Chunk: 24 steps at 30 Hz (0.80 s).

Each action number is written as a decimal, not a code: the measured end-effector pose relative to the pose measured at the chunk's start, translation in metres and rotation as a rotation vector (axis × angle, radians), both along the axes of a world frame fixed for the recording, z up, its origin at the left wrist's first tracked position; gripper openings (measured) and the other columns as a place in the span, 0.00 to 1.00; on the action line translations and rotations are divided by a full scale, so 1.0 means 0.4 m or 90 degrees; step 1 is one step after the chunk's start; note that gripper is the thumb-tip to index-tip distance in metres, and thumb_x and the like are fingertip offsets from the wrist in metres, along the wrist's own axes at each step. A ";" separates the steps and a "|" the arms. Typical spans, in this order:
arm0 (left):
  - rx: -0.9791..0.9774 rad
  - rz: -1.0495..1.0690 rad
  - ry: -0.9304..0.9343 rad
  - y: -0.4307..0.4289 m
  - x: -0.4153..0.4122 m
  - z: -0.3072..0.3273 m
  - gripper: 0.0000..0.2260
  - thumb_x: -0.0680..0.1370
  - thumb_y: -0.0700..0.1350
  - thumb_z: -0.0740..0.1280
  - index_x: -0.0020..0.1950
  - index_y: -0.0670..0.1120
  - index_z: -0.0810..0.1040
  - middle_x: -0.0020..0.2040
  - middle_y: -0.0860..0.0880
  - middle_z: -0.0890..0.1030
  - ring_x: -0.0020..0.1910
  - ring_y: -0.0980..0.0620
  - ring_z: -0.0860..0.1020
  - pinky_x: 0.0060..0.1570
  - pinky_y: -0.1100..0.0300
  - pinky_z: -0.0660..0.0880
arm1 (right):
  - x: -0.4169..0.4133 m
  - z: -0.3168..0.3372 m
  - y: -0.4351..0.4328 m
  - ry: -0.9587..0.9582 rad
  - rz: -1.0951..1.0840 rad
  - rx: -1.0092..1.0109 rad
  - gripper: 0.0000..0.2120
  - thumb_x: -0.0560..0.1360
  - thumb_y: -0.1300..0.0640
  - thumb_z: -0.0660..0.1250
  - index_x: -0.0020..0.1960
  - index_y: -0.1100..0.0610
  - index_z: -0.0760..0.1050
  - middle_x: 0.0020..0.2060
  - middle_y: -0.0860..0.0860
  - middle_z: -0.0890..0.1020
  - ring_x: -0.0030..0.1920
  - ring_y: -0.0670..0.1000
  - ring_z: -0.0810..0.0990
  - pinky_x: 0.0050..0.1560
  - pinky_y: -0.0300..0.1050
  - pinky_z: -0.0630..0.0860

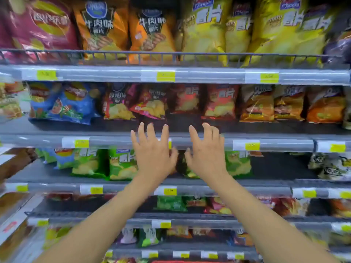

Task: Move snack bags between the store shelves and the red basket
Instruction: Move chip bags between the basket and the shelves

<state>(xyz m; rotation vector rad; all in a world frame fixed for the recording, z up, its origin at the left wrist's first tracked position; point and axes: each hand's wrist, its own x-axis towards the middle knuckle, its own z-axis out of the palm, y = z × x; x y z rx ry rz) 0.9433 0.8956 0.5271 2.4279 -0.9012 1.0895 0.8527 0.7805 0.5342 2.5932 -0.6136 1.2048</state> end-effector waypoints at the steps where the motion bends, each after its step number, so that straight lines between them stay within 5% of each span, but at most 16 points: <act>1: 0.013 0.005 0.029 -0.015 -0.033 -0.036 0.28 0.70 0.56 0.66 0.68 0.46 0.73 0.64 0.35 0.73 0.66 0.32 0.68 0.64 0.34 0.63 | -0.026 -0.038 -0.007 0.025 0.000 0.010 0.29 0.63 0.54 0.74 0.62 0.59 0.75 0.58 0.66 0.76 0.54 0.65 0.76 0.49 0.58 0.74; 9: 0.143 0.003 0.209 -0.026 -0.242 -0.400 0.30 0.70 0.59 0.63 0.69 0.46 0.72 0.65 0.35 0.73 0.67 0.33 0.68 0.64 0.35 0.63 | -0.234 -0.414 -0.032 0.220 -0.031 0.145 0.31 0.61 0.52 0.76 0.62 0.58 0.76 0.58 0.66 0.75 0.55 0.66 0.75 0.52 0.60 0.73; 17: 0.389 0.020 0.440 0.123 -0.337 -0.845 0.32 0.77 0.61 0.58 0.77 0.49 0.55 0.76 0.37 0.58 0.75 0.36 0.54 0.72 0.38 0.52 | -0.402 -0.901 0.047 0.459 -0.110 0.329 0.30 0.65 0.52 0.74 0.65 0.58 0.73 0.61 0.66 0.73 0.58 0.67 0.73 0.55 0.61 0.72; 24: 0.508 -0.012 0.498 0.195 -0.386 -1.225 0.33 0.77 0.61 0.58 0.78 0.51 0.51 0.77 0.37 0.54 0.76 0.36 0.50 0.72 0.37 0.48 | -0.530 -1.341 0.094 0.562 -0.200 0.428 0.32 0.63 0.49 0.76 0.64 0.57 0.73 0.56 0.65 0.75 0.55 0.66 0.74 0.53 0.58 0.72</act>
